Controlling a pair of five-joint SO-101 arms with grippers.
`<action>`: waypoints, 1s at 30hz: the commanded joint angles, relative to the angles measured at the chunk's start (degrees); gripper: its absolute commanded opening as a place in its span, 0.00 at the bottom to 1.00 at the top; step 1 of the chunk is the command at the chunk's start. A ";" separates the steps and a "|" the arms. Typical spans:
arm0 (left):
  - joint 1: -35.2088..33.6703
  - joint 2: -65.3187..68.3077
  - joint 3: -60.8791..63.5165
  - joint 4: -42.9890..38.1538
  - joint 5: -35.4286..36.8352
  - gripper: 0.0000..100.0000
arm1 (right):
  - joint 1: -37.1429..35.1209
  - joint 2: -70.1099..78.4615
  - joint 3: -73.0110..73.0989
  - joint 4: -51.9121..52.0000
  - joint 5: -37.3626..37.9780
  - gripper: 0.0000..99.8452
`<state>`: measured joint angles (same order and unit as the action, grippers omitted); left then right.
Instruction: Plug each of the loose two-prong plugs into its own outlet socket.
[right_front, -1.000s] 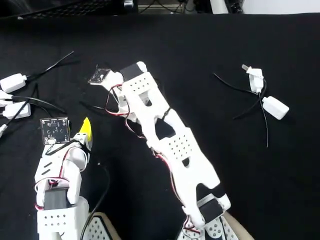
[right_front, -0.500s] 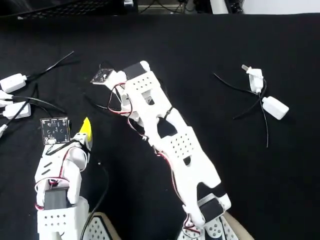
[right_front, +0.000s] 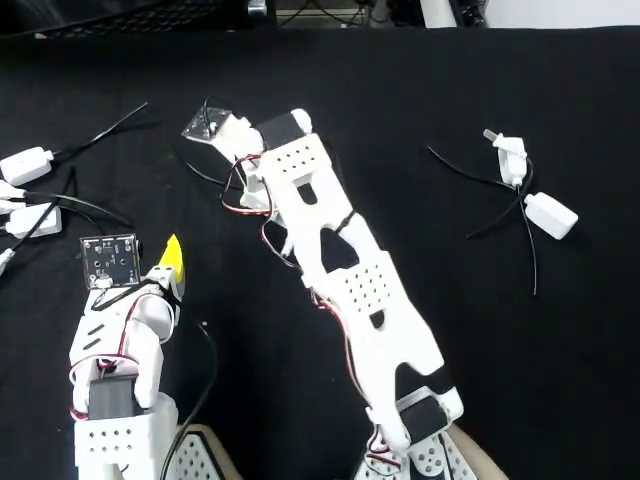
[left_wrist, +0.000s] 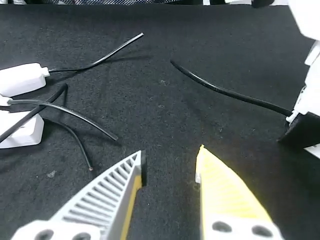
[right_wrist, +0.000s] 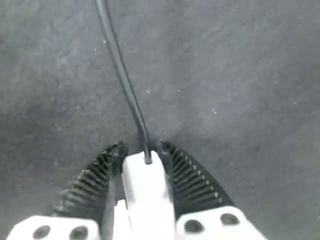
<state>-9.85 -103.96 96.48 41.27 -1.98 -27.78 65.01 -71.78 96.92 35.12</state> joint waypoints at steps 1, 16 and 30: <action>-0.57 -0.09 0.84 0.09 0.35 0.18 | 0.53 -0.92 -2.33 -0.62 -0.18 0.01; -0.48 -0.09 0.84 0.09 0.35 0.18 | 10.46 0.92 -7.96 -8.18 -13.36 0.01; -0.31 -0.09 0.84 0.09 0.35 0.18 | 10.73 6.37 -10.95 -36.22 -23.38 0.01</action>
<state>-9.85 -103.96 96.48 41.27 -1.98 -15.30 71.34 -80.13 64.84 12.35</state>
